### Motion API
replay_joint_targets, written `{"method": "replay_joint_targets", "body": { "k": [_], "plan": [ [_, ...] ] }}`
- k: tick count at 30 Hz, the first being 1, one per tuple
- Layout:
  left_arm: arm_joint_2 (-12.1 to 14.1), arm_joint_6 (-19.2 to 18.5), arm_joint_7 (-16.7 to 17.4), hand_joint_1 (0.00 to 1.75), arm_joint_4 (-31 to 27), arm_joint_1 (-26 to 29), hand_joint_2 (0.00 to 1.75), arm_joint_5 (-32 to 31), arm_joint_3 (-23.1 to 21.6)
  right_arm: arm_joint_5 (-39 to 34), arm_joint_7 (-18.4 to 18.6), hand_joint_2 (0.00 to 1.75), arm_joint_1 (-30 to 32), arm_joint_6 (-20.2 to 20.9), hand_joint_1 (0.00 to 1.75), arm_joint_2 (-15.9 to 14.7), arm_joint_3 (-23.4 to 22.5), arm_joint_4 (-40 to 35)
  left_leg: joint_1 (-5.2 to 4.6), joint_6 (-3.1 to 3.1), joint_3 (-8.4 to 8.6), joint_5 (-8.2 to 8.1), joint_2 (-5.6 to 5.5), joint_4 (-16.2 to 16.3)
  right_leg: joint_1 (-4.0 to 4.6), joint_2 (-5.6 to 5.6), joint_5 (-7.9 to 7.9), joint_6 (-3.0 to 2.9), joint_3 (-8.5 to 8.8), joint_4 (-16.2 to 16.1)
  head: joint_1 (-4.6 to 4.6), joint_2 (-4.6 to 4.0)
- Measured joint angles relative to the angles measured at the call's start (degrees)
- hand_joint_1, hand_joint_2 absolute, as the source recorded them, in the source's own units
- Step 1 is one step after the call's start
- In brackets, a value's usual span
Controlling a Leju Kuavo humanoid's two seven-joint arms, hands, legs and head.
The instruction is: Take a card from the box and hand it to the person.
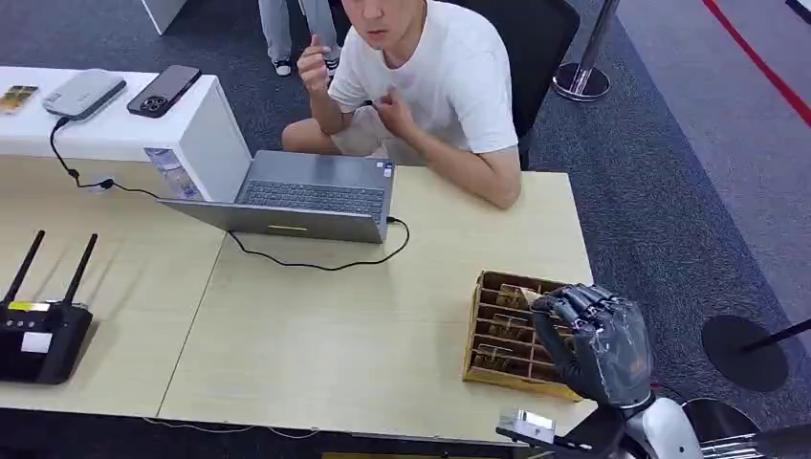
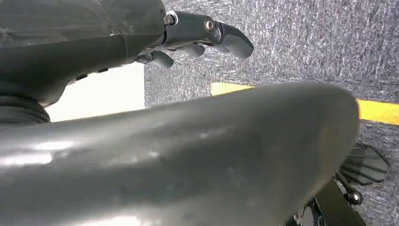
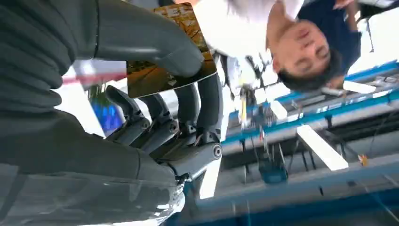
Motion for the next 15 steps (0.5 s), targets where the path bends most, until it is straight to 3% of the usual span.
{"method": "replay_joint_targets", "body": {
  "k": [3, 5, 10, 15],
  "plan": [
    [0.0, -0.04, 0.09, 0.0, 0.0, -0.22, 0.0, -0.57, -0.11, 7.51, 2.1, 1.75, -2.38, -8.85, 1.55, 0.98, 3.43, 4.51, 0.02, 0.0, 0.01, 0.0, 0.02, 0.0, 0.02, 0.0, 0.0, -0.01, 0.0, 0.0, 0.0, 0.0],
    [0.0, -0.07, 0.2, 0.0, 0.0, -0.37, 0.0, -0.94, -0.33, 10.11, 3.26, 1.75, -5.09, -12.08, 1.55, 1.92, 6.34, 8.44, 0.04, -0.03, 0.03, 0.02, 0.03, 0.0, 0.04, 0.02, 0.0, -0.02, 0.0, 0.01, 0.0, 0.0],
    [0.0, -0.07, 0.17, 0.0, 0.0, -0.51, 0.0, -1.44, -0.52, 10.52, 3.39, 1.75, -11.05, -12.77, 1.55, 4.28, 10.7, 16.03, 0.05, -0.04, 0.02, 0.04, 0.02, 0.0, 0.04, 0.01, 0.01, -0.02, 0.02, 0.02, 0.0, 0.0],
    [0.0, -0.04, 0.18, 0.0, 0.0, -0.62, 0.0, -1.55, -1.16, 10.8, 3.29, 1.75, -15.96, -12.84, 1.55, 7.27, 11.19, 19.75, 0.04, -0.04, 0.02, 0.04, 0.0, 0.01, 0.04, 0.0, 0.0, -0.02, 0.01, 0.02, 0.0, 0.0]
  ]
}}
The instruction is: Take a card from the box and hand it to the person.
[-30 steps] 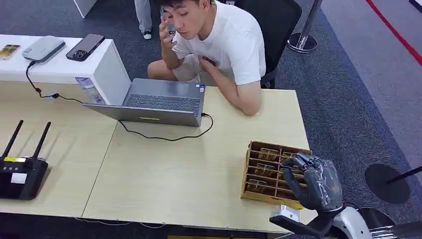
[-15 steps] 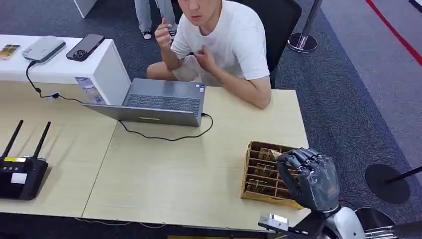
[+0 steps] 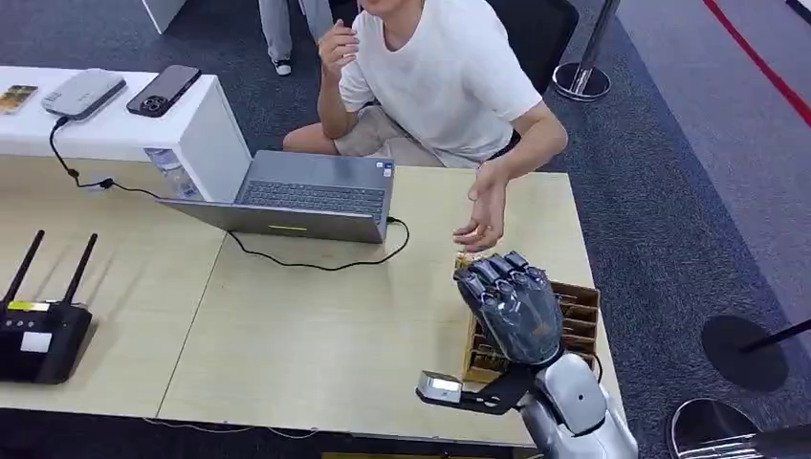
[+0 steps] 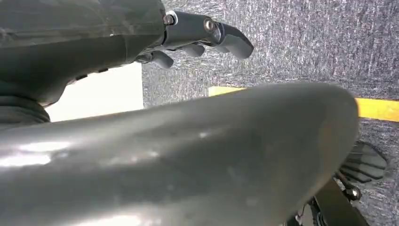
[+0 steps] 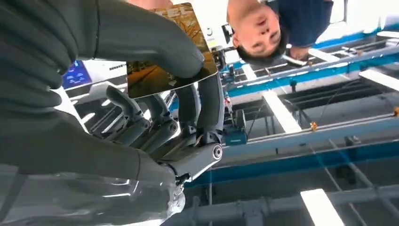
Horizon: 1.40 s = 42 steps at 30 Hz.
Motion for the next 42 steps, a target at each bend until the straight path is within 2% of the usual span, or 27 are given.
{"method": "replay_joint_targets", "body": {
  "k": [4, 10, 12, 19, 23, 24, 28, 29, 37, 41, 42],
  "plan": [
    [0.0, 0.13, 0.31, 0.0, 0.0, -0.02, 0.0, 0.02, -0.15, 0.86, 0.99, 1.75, -2.44, -0.02, 1.55, 1.21, -0.02, 0.61, 0.0, 0.0, -0.01, 0.0, 0.0, 0.0, 0.0, 0.01, 0.0, 0.0, 0.0, 0.0, 0.0, 0.0],
    [0.0, 0.33, 0.68, 0.0, 0.0, -0.01, 0.0, 0.11, -0.24, 2.89, 6.27, 1.75, -6.04, -0.02, 1.55, 1.55, 0.02, 1.29, 0.0, 0.0, -0.02, 0.0, 0.0, 0.0, 0.0, 0.0, 0.0, 0.0, 0.0, 0.0, 0.0, 0.0],
    [0.02, 0.57, 0.63, 0.0, 0.0, -0.01, 0.0, 0.07, -0.24, 2.56, 6.77, 1.75, -7.79, -0.02, 1.55, 1.36, 0.07, 2.05, 0.0, 0.0, 0.0, 0.0, 0.01, 0.0, 0.0, 0.01, 0.0, 0.0, 0.0, 0.0, -0.02, 0.0],
    [0.02, 0.53, 0.79, 0.0, 0.0, -0.03, 0.0, -0.31, -1.01, 3.15, 18.66, 1.75, -12.28, -0.02, 1.55, -1.48, 5.81, 5.79, 0.0, 0.0, 0.0, 0.0, 0.0, 0.01, 0.0, 0.01, 0.0, 0.0, 0.0, 0.0, 0.0, 0.0],
    [0.02, 0.48, 0.85, 0.0, 0.0, -0.02, 0.0, -0.48, -1.11, 3.28, 21.89, 1.75, -14.12, 0.0, 1.55, -2.86, 8.81, 8.13, 0.0, 0.0, -0.03, 0.0, 0.0, 0.01, 0.0, 0.0, 0.0, 0.0, -0.01, 0.0, 0.0, 0.0],
    [0.02, 0.46, 0.85, 0.0, 0.0, -0.03, 1.75, -0.48, -1.14, 3.28, 23.27, 0.0, -14.72, 0.0, 0.0, -3.1, 9.76, 8.94, 0.0, 0.0, -0.02, 0.0, 0.01, 0.01, 0.0, 0.01, 0.0, 0.0, -0.02, 0.0, 0.0, 0.0],
    [0.0, 0.44, 0.83, 0.0, 0.0, -0.07, 1.75, -1.15, -1.18, 3.37, 25.86, 0.0, -16.05, -0.02, 0.0, -3.69, 13.15, 11.89, 0.0, 0.0, -0.03, 0.0, -0.01, 0.01, 0.01, -0.01, 0.0, -0.01, -0.02, 0.0, 0.0, 0.0],
    [0.02, 0.37, 0.74, 0.0, 0.0, -0.06, 0.0, -1.51, -1.18, 3.35, 26.19, 0.0, -16.33, -0.02, 0.0, -3.71, 13.71, 12.53, 0.0, 0.0, -0.02, 0.0, -0.01, 0.01, 0.01, 0.0, 0.0, -0.01, -0.02, 0.0, 0.0, 0.0],
    [0.02, 0.55, 0.61, 0.0, 0.0, -0.07, 0.0, -1.68, -1.18, 3.35, 25.36, 0.0, -16.63, -0.02, 0.0, -4.08, 15.65, 15.26, 0.0, 0.0, -0.02, 0.0, -0.01, 0.01, 0.0, 0.0, 0.0, -0.01, -0.02, 0.0, 0.0, 0.0],
    [0.02, 0.66, 0.61, 0.0, 0.0, -0.07, 0.0, -1.53, -1.18, 2.43, 21.22, 0.0, -16.19, -0.02, 0.0, -3.87, 14.53, 15.59, 0.0, 0.0, -0.02, 0.0, -0.01, 0.02, 0.0, -0.01, 0.0, -0.01, -0.02, -0.01, 0.0, 0.0],
    [0.02, 0.66, 0.61, 0.0, 0.0, -0.07, 0.0, -1.38, -1.16, 1.87, 19.26, 0.0, -15.94, -0.04, 0.0, -3.52, 13.52, 15.59, 0.0, 0.0, -0.01, 0.0, -0.01, 0.02, 0.0, 0.0, 0.0, -0.01, -0.02, -0.01, 0.0, 0.0]
  ]
}}
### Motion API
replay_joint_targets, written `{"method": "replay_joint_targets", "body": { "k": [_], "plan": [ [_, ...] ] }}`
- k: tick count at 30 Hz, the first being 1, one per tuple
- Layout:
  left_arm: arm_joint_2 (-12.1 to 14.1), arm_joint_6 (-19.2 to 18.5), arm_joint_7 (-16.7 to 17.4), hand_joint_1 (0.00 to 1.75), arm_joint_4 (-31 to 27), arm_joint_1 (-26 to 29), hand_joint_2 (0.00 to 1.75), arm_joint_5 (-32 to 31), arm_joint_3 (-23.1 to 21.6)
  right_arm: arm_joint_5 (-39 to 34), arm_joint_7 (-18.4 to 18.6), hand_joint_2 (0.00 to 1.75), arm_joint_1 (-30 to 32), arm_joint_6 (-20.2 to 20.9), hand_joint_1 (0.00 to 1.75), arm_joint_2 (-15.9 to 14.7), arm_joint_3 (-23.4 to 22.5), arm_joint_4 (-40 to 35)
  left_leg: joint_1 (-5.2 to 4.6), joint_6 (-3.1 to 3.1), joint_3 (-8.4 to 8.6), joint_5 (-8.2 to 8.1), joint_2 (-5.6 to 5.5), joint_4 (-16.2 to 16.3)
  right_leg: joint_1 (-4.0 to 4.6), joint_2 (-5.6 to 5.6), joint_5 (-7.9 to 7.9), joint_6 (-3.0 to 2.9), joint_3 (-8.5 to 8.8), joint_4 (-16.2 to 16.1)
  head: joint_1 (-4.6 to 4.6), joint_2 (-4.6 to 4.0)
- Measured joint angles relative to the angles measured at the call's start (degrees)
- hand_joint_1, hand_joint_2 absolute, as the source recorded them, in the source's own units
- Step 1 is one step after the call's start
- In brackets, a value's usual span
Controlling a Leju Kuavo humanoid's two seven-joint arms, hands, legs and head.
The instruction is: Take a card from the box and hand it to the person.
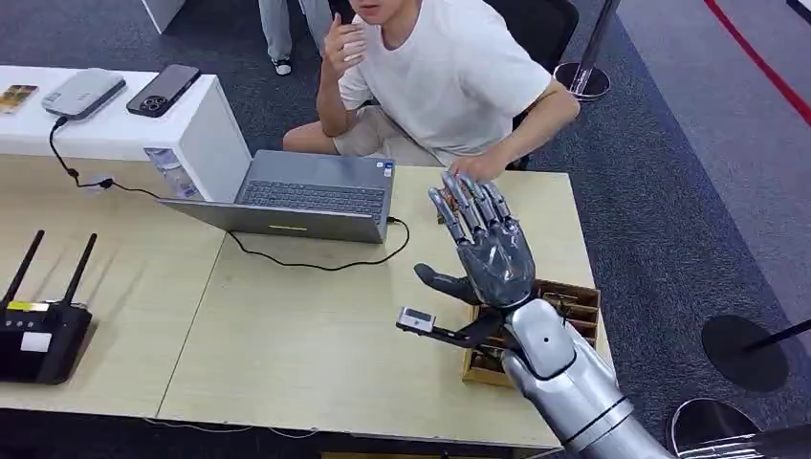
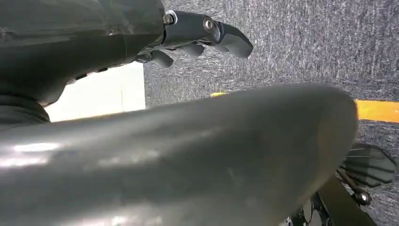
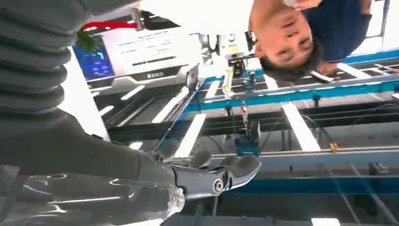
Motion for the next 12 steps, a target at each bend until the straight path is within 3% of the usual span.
{"method": "replay_joint_targets", "body": {
  "k": [6, 9, 12],
  "plan": [
    [0.0, 0.37, -0.09, 0.0, 0.0, 0.02, 0.0, 0.59, 0.0, -3.53, -14.91, 0.0, 2.09, -0.04, 0.0, 3.96, -10.68, -0.77, 0.0, 0.0, 0.0, 0.0, 0.0, 0.0, 0.0, 0.0, 0.0, 0.0, 0.0, 0.0, 0.0, 0.0],
    [0.0, 0.59, -0.22, 0.0, 0.0, 0.02, 0.0, 0.72, 0.0, -3.39, -19.33, 0.0, 2.53, -0.04, 0.0, 6.15, -16.39, -1.03, 0.0, 0.0, 0.0, 0.0, 0.0, 0.0, 0.0, 0.0, 0.0, 0.0, 0.0, 0.0, 0.0, 0.0],
    [0.0, 0.61, -0.22, 0.0, 0.0, 0.02, 0.0, 0.74, 0.0, -3.15, -21.2, 0.0, 2.96, -0.04, 0.0, 7.68, -20.63, -1.05, 0.0, 0.0, 0.0, 0.0, 0.0, 0.0, 0.0, 0.0, 0.0, 0.0, 0.0, 0.0, 0.0, 0.0]
  ]
}}
